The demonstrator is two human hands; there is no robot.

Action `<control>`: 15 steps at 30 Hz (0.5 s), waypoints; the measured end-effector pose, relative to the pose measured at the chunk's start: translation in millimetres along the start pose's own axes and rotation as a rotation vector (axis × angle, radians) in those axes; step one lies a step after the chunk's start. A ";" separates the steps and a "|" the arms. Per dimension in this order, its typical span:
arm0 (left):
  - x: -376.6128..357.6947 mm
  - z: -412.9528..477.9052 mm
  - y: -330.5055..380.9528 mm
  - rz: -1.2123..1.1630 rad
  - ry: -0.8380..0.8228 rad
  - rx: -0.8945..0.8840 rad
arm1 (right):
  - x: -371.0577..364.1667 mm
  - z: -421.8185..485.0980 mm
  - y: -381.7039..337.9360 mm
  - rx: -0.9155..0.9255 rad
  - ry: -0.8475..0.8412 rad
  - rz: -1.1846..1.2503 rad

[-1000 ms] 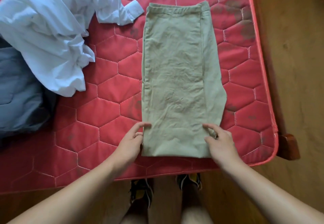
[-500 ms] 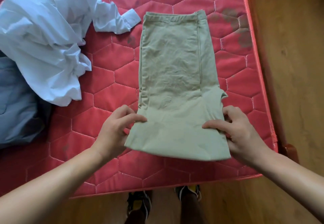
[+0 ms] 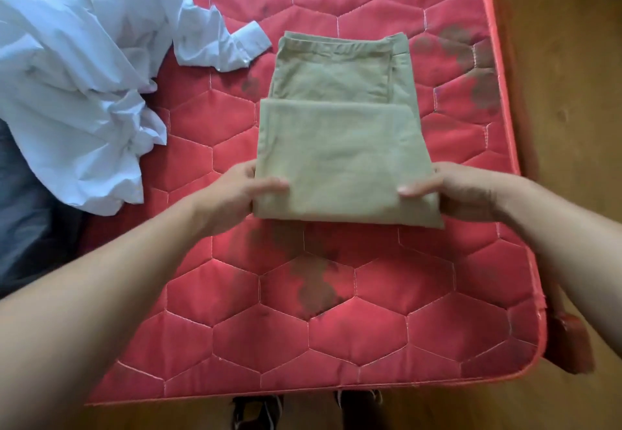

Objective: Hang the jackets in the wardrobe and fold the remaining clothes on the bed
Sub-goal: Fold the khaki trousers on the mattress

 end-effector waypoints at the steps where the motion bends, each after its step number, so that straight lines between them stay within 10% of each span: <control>1: -1.1 -4.6 -5.3 0.060 -0.001 -0.022 | -1.0 -0.9 5.4 0.034 0.018 -0.020; 5: -8.0 -19.3 -14.3 0.088 0.035 -0.090 | -10.7 -16.2 12.9 0.203 0.110 -0.024; 15: -32.1 -59.9 -66.2 0.089 0.092 0.043 | -48.9 -39.4 90.0 -0.178 0.174 0.028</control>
Point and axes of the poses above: each hand's wrist, its own z-axis towards the middle knuckle, its own x-axis out of the back of the hand, y = z × x, the point moved 4 cm from there along z, towards the middle knuckle, and after that the axes turned 3 degrees about z, right-handed, at the moved point
